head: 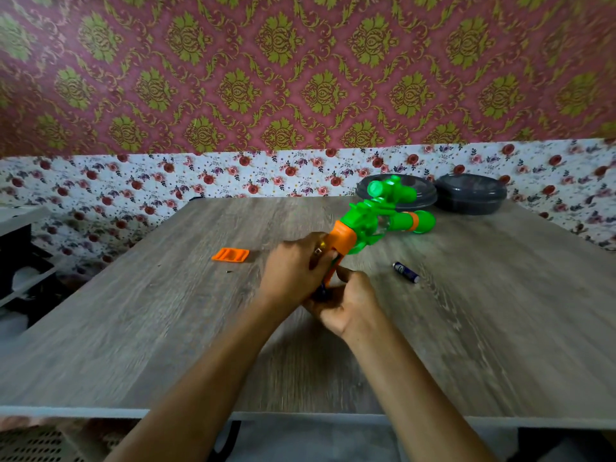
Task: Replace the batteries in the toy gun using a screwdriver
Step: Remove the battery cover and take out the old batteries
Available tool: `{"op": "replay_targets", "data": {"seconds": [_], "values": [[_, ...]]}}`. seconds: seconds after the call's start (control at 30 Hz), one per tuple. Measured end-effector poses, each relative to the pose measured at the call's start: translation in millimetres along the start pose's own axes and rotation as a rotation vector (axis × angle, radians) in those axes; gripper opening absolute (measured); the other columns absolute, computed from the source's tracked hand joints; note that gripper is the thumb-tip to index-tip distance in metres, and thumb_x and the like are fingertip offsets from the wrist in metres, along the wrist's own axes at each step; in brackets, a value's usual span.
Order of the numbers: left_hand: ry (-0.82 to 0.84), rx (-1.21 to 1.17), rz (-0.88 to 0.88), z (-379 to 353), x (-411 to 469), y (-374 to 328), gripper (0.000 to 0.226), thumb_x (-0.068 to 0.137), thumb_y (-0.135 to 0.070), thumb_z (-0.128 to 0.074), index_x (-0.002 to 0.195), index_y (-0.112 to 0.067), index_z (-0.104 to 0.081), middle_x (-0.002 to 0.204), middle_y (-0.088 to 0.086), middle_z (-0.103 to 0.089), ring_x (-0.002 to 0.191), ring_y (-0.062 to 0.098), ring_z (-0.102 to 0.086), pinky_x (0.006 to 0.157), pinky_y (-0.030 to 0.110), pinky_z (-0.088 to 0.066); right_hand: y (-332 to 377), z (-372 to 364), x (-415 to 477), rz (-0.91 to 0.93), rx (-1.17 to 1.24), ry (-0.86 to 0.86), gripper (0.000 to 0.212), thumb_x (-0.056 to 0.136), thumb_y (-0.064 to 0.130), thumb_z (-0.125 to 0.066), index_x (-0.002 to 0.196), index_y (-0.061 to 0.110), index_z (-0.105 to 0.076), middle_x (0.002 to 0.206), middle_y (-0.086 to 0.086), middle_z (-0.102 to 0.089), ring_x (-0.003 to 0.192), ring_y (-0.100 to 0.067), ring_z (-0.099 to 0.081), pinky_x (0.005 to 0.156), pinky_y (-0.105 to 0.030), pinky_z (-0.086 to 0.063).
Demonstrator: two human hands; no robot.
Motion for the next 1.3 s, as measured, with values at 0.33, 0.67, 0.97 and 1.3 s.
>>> {"op": "replay_targets", "data": {"seconds": [0.33,0.67,0.97,1.3], "values": [[-0.143,-0.132,0.286,6.9,2.9,29.4,0.021,0.086,-0.019,-0.067,0.079,0.001,-0.068,0.065,0.017,-0.063,0.057,0.024,-0.053,0.053,0.031,-0.031,-5.4,15.1,-5.5,0.001,-0.251,-0.093,0.015,0.092,-0.001,-0.041,0.087,-0.004,-0.055,0.082,-0.018,-0.055,0.067,-0.022,-0.059,0.042,-0.024,-0.054],[-0.258,-0.279,0.394,19.8,0.8,38.9,0.014,0.087,-0.018,-0.066,0.082,-0.006,-0.069,0.069,0.011,-0.067,0.064,0.026,-0.061,0.061,0.041,-0.047,11.8,12.6,-5.7,0.157,-0.199,-0.218,0.022,0.094,0.009,-0.037,0.076,0.01,-0.049,0.081,-0.012,-0.056,0.074,-0.023,-0.055,0.083,-0.034,-0.047],[-0.351,-0.148,0.215,27.1,-6.1,9.3,0.026,0.085,-0.021,-0.067,0.109,-0.009,-0.068,0.081,0.007,-0.07,0.062,0.011,-0.053,0.059,0.02,-0.037,-14.4,-13.4,13.4,0.046,0.01,-0.166,0.03,0.09,0.008,-0.029,0.079,0.021,-0.053,0.084,-0.017,-0.061,0.071,-0.026,-0.049,0.1,-0.044,-0.043],[-0.314,-0.211,0.227,20.5,-6.3,12.7,0.024,0.083,-0.021,-0.07,0.106,-0.014,-0.069,0.083,-0.007,-0.064,0.061,-0.005,-0.05,0.059,0.003,-0.038,-4.6,-7.4,9.8,0.039,0.01,-0.164,0.026,0.095,0.014,-0.03,0.079,0.003,-0.047,0.08,-0.019,-0.051,0.072,-0.03,-0.053,0.065,-0.045,-0.047]]}}
Point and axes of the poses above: each hand's wrist, its own x-axis towards the middle knuckle, its own z-axis out of the back of the hand, y = z × x, the point moved 4 cm from there along x, towards the middle knuckle
